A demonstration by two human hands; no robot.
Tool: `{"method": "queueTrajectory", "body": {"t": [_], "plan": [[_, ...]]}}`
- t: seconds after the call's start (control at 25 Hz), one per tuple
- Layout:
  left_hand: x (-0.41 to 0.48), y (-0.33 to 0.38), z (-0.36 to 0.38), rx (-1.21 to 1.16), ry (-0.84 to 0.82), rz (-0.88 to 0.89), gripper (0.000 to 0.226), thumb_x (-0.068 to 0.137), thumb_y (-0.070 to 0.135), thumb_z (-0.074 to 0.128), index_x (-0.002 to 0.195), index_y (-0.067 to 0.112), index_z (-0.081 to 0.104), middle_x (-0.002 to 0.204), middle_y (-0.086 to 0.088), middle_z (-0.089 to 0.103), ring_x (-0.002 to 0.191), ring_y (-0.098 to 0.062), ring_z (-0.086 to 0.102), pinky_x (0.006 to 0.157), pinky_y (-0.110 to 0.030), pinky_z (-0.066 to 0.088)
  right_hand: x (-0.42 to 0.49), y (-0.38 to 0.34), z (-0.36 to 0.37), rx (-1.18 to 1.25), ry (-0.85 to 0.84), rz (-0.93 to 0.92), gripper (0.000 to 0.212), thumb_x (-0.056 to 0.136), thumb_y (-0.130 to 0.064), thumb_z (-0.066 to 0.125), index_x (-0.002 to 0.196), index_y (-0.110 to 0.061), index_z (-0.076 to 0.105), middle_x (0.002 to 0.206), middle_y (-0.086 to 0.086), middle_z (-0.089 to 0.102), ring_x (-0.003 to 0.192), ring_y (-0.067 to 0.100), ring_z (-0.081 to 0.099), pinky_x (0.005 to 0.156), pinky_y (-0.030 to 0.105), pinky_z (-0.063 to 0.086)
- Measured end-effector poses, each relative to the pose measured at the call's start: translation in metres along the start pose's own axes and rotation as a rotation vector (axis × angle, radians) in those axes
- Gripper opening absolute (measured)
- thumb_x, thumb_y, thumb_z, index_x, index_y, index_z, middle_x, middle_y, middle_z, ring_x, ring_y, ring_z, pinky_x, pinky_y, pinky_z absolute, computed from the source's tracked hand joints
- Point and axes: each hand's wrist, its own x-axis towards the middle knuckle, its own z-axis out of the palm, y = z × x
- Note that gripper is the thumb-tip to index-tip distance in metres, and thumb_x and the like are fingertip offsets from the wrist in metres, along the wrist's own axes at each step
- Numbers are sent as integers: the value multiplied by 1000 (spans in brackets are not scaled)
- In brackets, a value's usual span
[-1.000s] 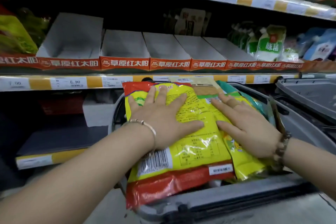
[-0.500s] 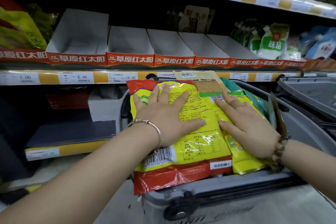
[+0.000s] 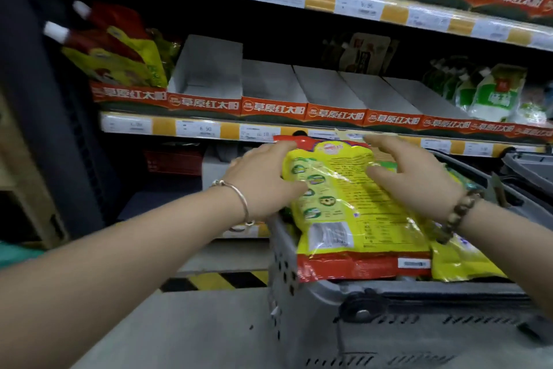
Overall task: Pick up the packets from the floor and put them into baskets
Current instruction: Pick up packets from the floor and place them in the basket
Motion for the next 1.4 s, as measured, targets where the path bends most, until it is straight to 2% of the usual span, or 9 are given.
{"method": "queueTrajectory", "body": {"t": [0.16,0.36,0.52,0.64,0.8,0.88,1.12,1.24,1.4], "plan": [[-59,-57,-54,3,56,-128,68,80,43,60,141,31,33,147,8,34,132,-14,36,107,-31,32,17,-76,29,4,-156,-160,59,86,-32,58,140,-26,37,142,2,43,128,18,41,92,20,29],[-163,-125,-97,20,245,-313,64,76,43,66,135,29,45,138,7,45,126,-11,42,97,-20,31,12,-187,83,8,-330,-416,60,88,-39,53,143,-28,30,144,-2,36,128,17,41,101,32,39],[-246,-168,-108,105,329,-481,62,77,33,70,133,19,47,136,-1,48,124,-17,45,97,-19,29,-11,-264,141,51,-461,-543,58,88,-36,52,142,-27,32,143,-1,36,126,21,42,100,35,39],[-308,-192,-110,208,348,-606,66,72,45,58,132,18,48,138,-3,47,127,-19,43,100,-22,28,-38,-312,191,84,-527,-594,58,86,-34,54,140,-24,36,140,3,41,127,21,42,102,33,37],[-387,-218,-99,354,295,-762,67,73,48,54,133,20,48,143,-7,42,130,-25,42,104,-34,33,-80,-358,251,102,-663,-632,56,87,-34,53,139,-23,36,140,4,41,125,23,43,101,35,38],[-426,-229,-87,408,232,-858,65,77,48,55,136,25,43,145,-4,39,130,-24,41,102,-35,32,-104,-381,278,102,-739,-659,56,88,-35,51,140,-24,34,141,3,39,126,22,42,101,35,38],[-506,-252,-37,364,150,-1087,64,81,48,49,141,30,35,150,-1,29,133,-21,36,107,-36,25,-171,-425,339,103,-951,-691,51,90,-31,48,139,-24,34,141,4,39,124,24,44,98,34,40],[-533,-266,-14,324,131,-1176,67,83,48,48,144,36,24,152,4,22,137,-16,27,111,-34,19,-195,-437,366,113,-1027,-665,49,89,-30,48,137,-27,37,140,1,41,122,22,47,97,33,41],[-550,-281,5,282,103,-1269,69,83,47,46,144,41,15,151,9,22,139,-13,23,110,-31,20,-227,-443,394,214,-1204,-359,46,88,-28,51,133,-32,45,131,-3,51,116,15,52,90,24,41]]}}
